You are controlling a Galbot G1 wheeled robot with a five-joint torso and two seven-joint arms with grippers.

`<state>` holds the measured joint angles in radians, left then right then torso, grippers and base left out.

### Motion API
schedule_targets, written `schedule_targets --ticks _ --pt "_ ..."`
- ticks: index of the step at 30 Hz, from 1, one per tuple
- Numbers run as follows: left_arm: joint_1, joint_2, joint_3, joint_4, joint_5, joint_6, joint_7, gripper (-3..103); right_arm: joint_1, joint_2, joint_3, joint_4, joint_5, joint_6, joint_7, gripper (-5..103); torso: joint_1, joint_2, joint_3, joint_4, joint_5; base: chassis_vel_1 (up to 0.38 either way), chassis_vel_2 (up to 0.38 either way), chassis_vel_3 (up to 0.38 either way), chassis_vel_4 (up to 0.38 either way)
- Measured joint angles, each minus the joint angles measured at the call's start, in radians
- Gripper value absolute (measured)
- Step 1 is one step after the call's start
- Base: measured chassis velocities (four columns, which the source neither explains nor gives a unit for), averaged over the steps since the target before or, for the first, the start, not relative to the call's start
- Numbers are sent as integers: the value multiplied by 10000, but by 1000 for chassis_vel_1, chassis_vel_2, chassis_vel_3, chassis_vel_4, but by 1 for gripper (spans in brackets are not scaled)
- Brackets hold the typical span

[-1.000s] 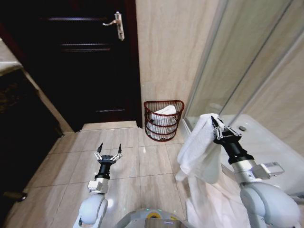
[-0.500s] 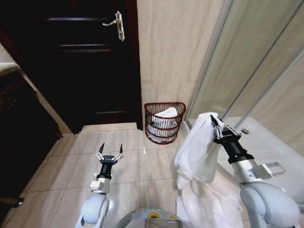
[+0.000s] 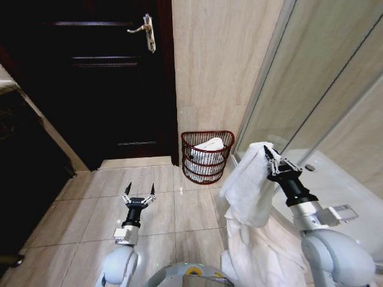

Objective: Discard the used towel into the hamper.

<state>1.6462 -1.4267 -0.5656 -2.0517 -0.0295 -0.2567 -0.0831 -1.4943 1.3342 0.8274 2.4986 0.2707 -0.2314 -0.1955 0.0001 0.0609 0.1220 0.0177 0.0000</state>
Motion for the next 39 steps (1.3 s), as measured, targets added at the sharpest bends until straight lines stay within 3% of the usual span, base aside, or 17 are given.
schedule_targets --ticks 10,27,39 --pt "-80 -47 -41 -81 -14 369 -447 100 -72 15 103 5 -13 91 -18 5 23 222 175 3 -1 3 13 8 4" --pt "16 -58 -70 -372 16 454 -392 100 -68 -84 290 15 285 11 195 5 160 875 701 2 0 0 0 0 0" --pt "71 -121 -136 -685 34 692 -412 100 -123 -377 311 16 1265 -437 595 5 304 1412 1092 3 0 0 0 0 0"
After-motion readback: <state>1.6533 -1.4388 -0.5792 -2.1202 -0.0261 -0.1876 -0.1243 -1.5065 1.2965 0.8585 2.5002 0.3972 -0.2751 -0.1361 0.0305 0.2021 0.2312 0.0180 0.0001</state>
